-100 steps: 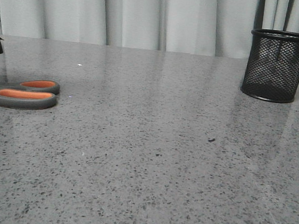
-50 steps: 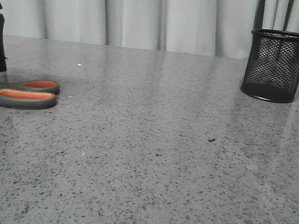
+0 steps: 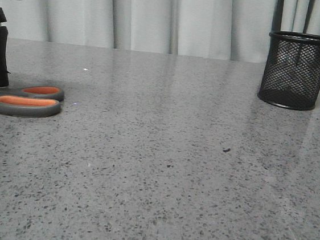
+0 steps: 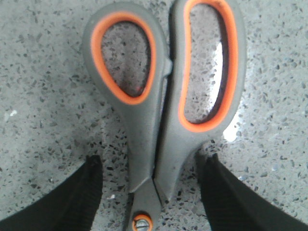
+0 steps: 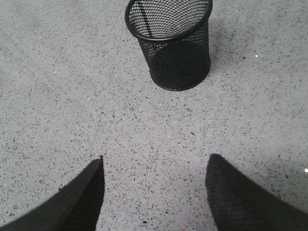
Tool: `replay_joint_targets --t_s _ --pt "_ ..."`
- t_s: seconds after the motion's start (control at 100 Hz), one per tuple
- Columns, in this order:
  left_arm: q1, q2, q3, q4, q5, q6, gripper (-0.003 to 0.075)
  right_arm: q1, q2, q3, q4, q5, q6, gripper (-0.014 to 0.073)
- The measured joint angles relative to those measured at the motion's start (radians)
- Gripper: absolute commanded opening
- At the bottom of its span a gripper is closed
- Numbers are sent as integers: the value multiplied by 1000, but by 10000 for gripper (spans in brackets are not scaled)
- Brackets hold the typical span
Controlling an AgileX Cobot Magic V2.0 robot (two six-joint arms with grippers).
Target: Put scissors into bucket
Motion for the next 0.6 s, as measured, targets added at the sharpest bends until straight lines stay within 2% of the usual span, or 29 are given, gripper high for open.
replay_joint_targets --t_s 0.12,0.23,0.3,0.6 --pt "0 10 -4 -2 24 2 269 0 0 0 0 0 0 412" --pt "0 11 -6 -7 51 4 77 0 0 0 0 4 0 412" --pt "0 11 -6 -10 51 5 -15 0 0 0 0 4 0 412" --pt "0 25 -38 -12 76 -8 -7 0 0 0 0 4 0 412"
